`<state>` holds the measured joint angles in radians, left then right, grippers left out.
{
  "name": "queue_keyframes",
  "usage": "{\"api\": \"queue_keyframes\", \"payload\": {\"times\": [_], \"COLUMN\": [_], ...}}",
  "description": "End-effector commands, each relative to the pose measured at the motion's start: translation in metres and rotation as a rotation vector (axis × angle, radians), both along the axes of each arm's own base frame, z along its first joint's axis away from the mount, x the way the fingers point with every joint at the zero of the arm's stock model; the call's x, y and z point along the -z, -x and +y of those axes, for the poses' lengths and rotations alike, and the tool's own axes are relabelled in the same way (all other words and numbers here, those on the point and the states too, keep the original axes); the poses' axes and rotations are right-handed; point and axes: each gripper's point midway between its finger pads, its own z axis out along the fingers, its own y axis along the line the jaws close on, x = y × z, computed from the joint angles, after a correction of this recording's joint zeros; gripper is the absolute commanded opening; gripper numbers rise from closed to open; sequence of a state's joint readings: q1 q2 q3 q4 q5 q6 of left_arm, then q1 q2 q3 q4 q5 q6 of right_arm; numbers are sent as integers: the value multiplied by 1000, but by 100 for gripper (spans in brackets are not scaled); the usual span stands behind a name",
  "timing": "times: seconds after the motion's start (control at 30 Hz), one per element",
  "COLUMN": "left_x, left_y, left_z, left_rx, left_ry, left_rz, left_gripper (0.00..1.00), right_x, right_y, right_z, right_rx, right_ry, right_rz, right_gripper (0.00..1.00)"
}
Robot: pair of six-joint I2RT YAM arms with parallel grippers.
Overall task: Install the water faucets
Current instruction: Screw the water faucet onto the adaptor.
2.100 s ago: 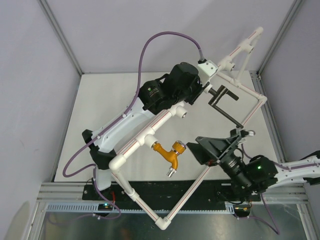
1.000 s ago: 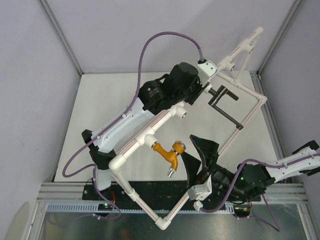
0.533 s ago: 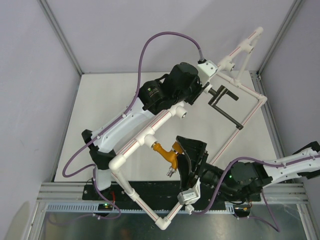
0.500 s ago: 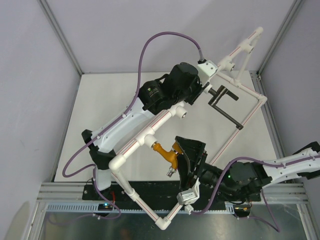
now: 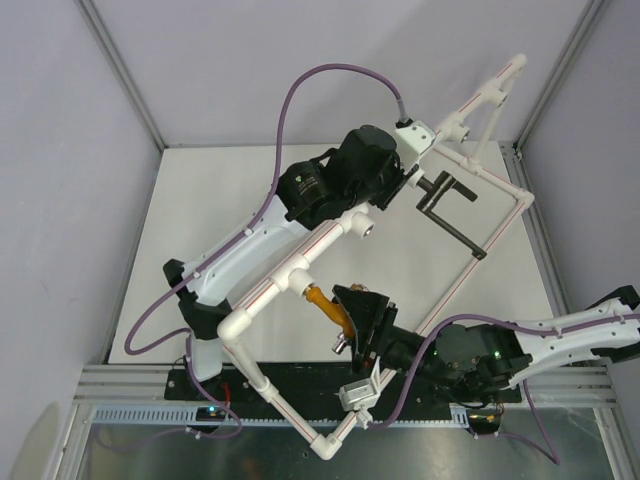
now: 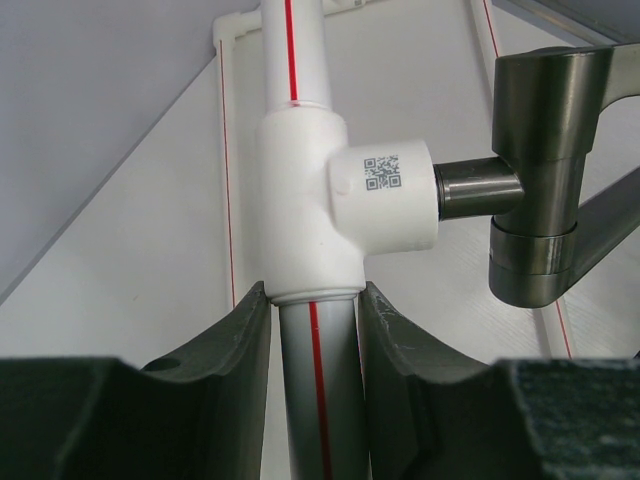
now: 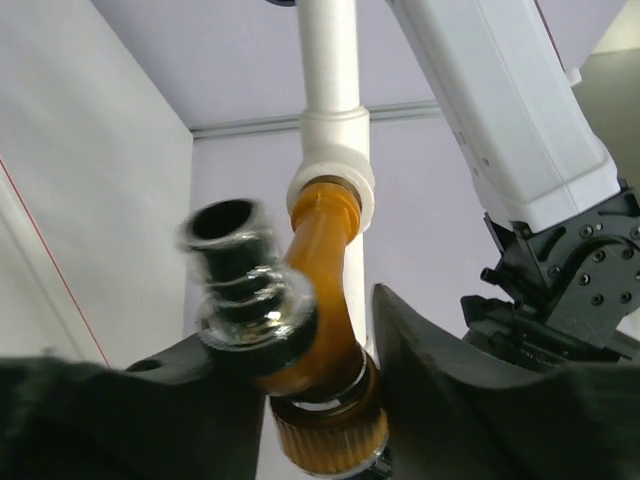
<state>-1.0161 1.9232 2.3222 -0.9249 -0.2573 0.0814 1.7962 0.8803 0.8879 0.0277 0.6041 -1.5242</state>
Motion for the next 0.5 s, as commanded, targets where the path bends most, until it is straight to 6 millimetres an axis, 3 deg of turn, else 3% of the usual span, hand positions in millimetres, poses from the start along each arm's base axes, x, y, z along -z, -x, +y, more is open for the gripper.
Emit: {"api": "queue_keyframes", "payload": {"times": [0.0,0.1,0.17,0.27,0.47], "left_x": [155,154,153,154,155], "left_y": [0,0,0,0,0], "left_z": [58,58,58,58,57], "left_rx": [-33,-33,-33,-32,-31], "left_ry": [-526,-525,-523,-525,-524], "left_rz": [273,272,271,271,273], "left_gripper": [3,3,3,3,3], "right_x": [9,12,16,9,-27], "right_y": [11,16,25,40,60], "right_z": [9,11,15,20,16], "right_rx": [-61,-79,-113,-184,-340], "right_ry": [46,8,-36,-162,-520], "right_rz": [20,115,226,426,882], "right_gripper": [37,11,4,2,0]}}
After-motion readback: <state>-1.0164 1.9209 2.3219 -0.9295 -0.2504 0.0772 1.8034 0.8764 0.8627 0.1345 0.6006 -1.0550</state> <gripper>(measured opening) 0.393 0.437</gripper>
